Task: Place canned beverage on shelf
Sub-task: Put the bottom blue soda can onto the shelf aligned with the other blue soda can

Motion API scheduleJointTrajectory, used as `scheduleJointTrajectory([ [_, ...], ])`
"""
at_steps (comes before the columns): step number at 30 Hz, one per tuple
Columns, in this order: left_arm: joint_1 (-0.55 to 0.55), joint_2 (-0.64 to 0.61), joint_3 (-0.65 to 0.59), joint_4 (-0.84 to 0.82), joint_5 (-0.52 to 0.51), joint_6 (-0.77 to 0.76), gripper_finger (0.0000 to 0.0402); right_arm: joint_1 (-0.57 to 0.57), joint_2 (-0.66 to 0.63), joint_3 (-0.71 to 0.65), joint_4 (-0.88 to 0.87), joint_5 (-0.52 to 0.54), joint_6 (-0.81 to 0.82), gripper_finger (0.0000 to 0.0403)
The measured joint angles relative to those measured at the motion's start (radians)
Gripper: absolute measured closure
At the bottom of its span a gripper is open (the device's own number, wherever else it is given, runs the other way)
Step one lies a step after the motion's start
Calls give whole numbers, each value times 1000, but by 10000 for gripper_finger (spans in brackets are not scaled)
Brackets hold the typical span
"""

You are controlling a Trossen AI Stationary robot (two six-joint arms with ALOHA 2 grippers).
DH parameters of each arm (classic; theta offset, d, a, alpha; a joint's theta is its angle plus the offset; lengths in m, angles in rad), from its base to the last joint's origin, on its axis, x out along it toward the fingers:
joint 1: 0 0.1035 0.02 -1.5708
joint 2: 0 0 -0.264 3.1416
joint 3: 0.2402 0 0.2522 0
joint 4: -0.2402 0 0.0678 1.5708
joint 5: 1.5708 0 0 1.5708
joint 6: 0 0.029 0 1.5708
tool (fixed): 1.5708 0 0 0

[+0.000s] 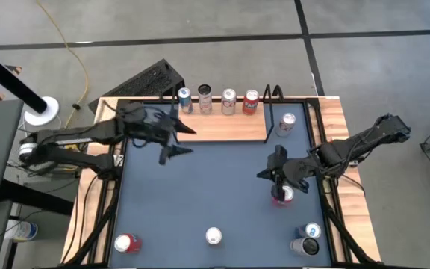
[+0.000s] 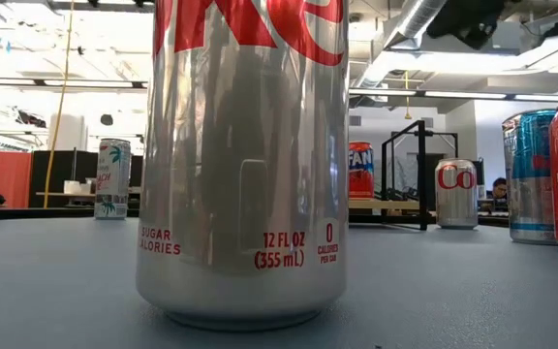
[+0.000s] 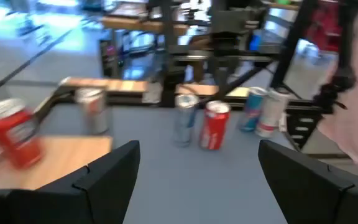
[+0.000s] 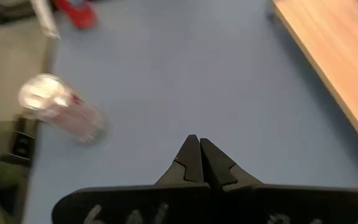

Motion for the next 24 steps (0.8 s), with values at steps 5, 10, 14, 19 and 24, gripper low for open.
scheduleJointTrajectory([
  [5, -104, 125, 0, 101, -2, 77, 84, -50, -45, 34, -199, -1, 36, 403],
  [10, -119, 112, 27, -33, -117, 134, 84, -154, -55, 105, -331, -151, 57, 403],
  [14, -114, 35, 85, -219, -225, 173, 84, -232, -30, 210, -453, -280, 107, 403],
  [19, -115, -90, 86, -312, -243, 162, 84, -280, 25, 355, -663, -292, 167, 403],
  [24, -116, -193, 86, -439, -244, 132, 84, -300, 91, 461, -860, -292, 258, 403],
])
